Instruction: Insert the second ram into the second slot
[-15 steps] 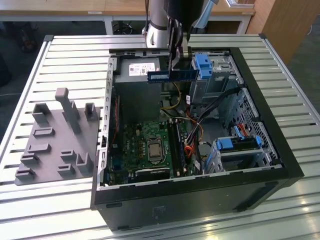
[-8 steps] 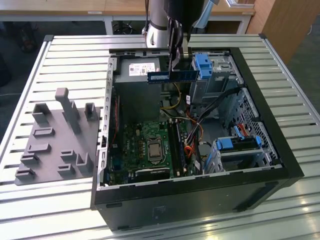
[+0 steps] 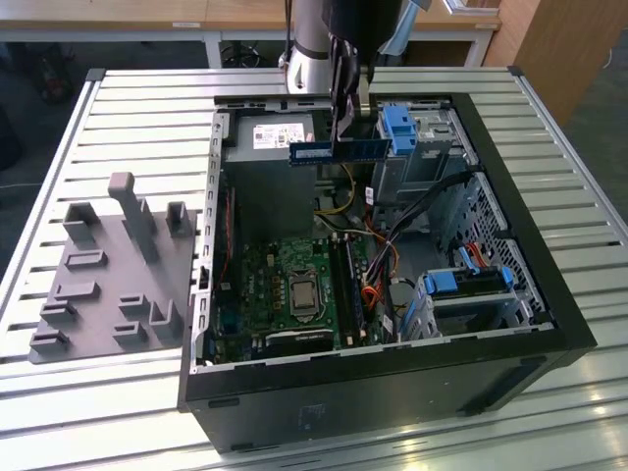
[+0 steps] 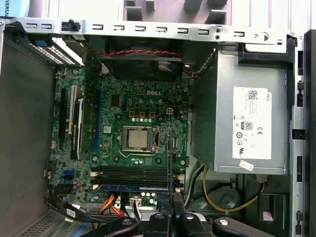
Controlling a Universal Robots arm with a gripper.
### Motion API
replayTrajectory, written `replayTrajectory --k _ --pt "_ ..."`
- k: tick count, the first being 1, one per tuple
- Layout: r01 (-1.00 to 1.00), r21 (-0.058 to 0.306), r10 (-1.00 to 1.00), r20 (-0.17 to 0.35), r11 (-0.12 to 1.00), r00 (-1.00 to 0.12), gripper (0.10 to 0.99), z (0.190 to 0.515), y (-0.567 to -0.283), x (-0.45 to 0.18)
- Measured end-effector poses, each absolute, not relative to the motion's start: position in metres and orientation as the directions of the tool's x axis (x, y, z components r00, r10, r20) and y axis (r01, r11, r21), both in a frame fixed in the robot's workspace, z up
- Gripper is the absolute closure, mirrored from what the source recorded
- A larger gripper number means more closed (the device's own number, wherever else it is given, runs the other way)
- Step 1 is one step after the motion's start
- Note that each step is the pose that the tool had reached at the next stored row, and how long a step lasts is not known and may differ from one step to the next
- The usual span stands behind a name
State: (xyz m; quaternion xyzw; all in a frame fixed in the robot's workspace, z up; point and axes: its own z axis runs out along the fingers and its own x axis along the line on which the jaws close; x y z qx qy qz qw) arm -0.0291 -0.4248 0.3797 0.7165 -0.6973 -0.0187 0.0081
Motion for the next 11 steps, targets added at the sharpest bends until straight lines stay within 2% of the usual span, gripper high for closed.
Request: replayTrajectory --k 11 --pt "-0.999 0.038 -1.0 -0.015 -0.027 0.027 0.949 0.3798 -0.4301 -0.0291"
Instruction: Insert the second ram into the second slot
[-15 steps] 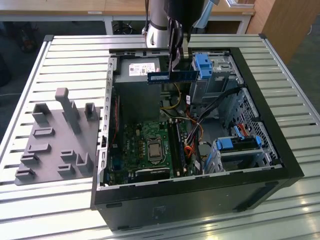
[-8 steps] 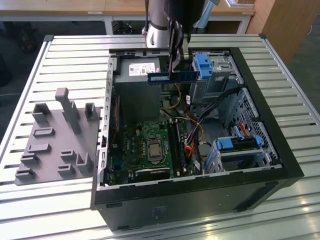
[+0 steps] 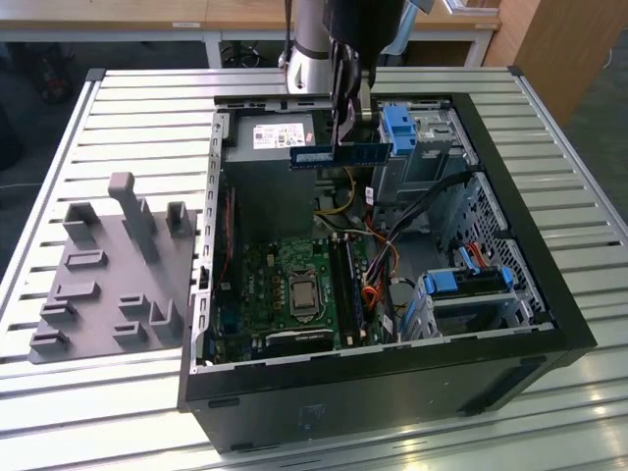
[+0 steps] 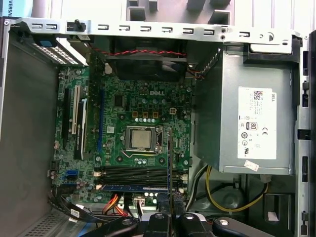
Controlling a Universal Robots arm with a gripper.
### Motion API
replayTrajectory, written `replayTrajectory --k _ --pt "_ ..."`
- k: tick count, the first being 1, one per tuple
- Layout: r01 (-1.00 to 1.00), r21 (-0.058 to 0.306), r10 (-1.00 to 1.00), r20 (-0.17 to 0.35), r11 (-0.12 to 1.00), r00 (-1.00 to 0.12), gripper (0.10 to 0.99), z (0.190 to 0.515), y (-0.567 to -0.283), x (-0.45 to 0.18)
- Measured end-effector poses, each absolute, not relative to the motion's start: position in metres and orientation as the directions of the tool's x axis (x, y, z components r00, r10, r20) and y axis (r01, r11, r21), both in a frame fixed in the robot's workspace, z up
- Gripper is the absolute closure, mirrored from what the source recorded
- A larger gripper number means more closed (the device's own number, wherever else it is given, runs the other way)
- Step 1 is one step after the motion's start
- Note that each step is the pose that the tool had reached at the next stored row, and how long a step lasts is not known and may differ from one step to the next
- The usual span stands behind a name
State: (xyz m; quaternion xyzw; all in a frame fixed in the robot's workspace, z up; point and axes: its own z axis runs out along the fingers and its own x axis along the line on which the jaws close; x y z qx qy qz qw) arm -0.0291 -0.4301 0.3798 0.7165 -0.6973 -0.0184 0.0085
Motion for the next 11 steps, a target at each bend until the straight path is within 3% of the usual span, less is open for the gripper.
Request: replayTrajectory --k 11 --pt "-0.999 0.038 -1.0 -0.014 -0.027 0.027 0.949 0.3798 -0.4328 -0.0291"
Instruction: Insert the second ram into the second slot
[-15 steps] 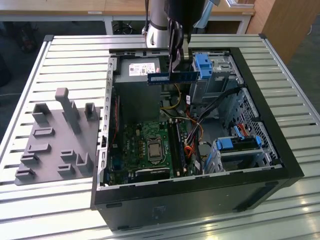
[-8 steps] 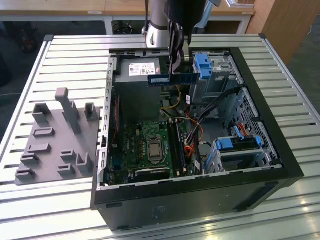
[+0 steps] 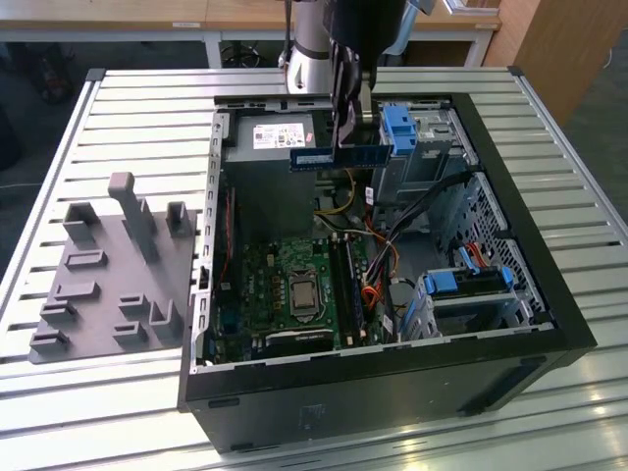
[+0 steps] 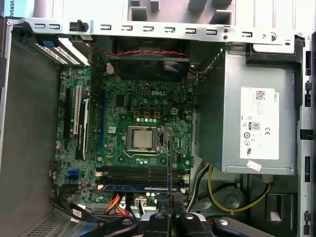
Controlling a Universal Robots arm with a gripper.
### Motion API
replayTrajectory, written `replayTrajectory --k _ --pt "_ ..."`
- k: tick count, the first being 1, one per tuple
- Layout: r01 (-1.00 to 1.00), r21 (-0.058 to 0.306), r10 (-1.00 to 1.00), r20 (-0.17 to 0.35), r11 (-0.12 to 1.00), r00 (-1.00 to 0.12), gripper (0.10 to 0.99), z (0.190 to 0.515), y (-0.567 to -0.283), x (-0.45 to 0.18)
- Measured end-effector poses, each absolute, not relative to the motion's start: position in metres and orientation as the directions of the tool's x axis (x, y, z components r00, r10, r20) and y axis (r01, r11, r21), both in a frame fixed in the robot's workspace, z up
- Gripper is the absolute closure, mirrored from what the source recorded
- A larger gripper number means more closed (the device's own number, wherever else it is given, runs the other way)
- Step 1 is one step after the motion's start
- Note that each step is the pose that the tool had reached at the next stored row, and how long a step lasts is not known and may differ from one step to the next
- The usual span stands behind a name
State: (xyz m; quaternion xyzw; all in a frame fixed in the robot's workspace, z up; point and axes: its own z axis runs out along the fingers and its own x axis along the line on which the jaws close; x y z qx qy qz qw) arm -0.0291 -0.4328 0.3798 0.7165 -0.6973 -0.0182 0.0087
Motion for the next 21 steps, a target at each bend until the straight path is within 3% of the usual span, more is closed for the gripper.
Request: replayTrajectory --k 21 --pt "-0.999 0.038 -1.0 -0.013 -0.027 0.027 0.949 0.3798 -0.4379 -0.0291"
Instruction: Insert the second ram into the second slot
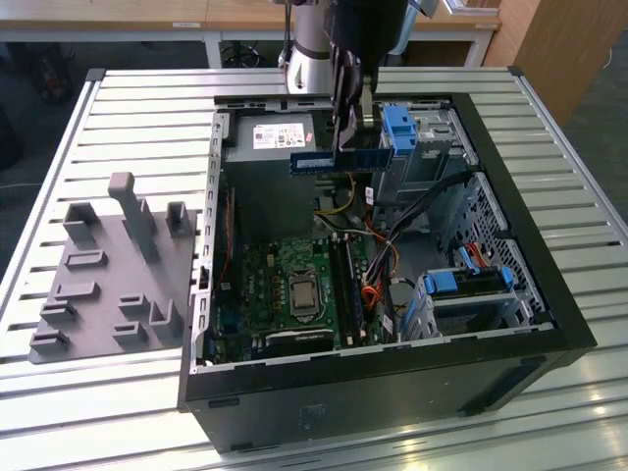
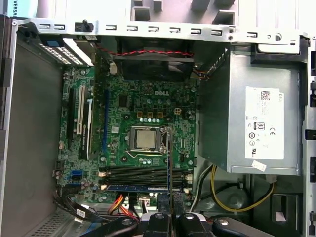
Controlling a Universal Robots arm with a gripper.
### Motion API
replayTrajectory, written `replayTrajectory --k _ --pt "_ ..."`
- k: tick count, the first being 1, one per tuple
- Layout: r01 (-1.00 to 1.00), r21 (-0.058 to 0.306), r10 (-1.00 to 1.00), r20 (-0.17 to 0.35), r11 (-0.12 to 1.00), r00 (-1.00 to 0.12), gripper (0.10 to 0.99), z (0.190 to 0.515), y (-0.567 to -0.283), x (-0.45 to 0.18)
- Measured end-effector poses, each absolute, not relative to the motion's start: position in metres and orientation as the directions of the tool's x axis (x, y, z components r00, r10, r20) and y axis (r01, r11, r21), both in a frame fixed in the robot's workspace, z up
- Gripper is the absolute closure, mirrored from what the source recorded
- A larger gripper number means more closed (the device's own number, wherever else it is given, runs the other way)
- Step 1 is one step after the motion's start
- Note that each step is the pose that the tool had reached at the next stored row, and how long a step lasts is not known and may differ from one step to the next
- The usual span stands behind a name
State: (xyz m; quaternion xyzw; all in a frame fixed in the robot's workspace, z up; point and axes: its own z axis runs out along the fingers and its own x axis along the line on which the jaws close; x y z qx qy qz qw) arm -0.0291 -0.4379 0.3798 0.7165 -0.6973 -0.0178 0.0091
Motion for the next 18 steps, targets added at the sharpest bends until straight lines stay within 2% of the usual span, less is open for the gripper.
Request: replayTrajectory --k 18 --pt "-0.999 0.038 -1.0 -0.011 -0.027 0.027 0.949 0.3798 -0.4445 -0.029"
